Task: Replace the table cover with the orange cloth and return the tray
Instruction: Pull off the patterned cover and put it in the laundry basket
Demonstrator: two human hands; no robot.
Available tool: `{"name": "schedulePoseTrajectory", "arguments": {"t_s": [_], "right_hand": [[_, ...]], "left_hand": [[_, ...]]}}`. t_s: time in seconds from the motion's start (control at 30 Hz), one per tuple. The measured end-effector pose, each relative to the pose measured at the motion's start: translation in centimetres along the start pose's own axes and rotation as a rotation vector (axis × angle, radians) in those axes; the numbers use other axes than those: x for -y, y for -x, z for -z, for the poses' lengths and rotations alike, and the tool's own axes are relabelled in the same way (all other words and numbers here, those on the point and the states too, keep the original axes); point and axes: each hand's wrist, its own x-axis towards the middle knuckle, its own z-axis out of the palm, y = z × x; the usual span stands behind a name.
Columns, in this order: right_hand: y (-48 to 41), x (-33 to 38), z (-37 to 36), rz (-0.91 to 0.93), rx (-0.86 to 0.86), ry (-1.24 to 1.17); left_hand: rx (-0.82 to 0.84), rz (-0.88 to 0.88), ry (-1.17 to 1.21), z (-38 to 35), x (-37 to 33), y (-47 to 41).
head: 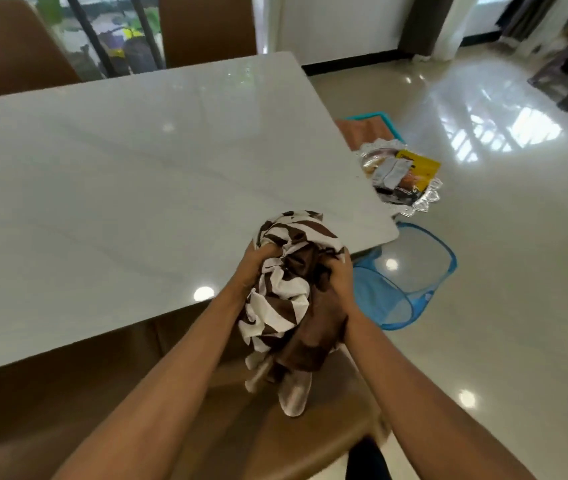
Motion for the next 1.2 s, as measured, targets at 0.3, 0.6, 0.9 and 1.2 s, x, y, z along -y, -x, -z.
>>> {"name": "schedulePoseTrajectory", "arguments": {"t_s": [0.3,0.6,0.9,1.2], "right_hand": [[-1.2,0.0,20.4,-0.065,0.150,-0.125],[-7.2,-3.0,36.6,-0.221,-0.062,0.095],[-15.1,-12.4,42.8,-0.463,-0.098,0.345],[-30.2,-11.9,37.4,-0.540,0.019,0.343]], "left_hand": [[-0.228,-0.105,0.089,-22.4,7.9,-3.0],[0.158,0.211,0.532,-37.8,11.8,-2.2],[-0.015,0.489,-0.398,-33.2,20.0,-10.9],[-0.145,0.593,-0.374,-28.6,25.9,-24.7]]}}
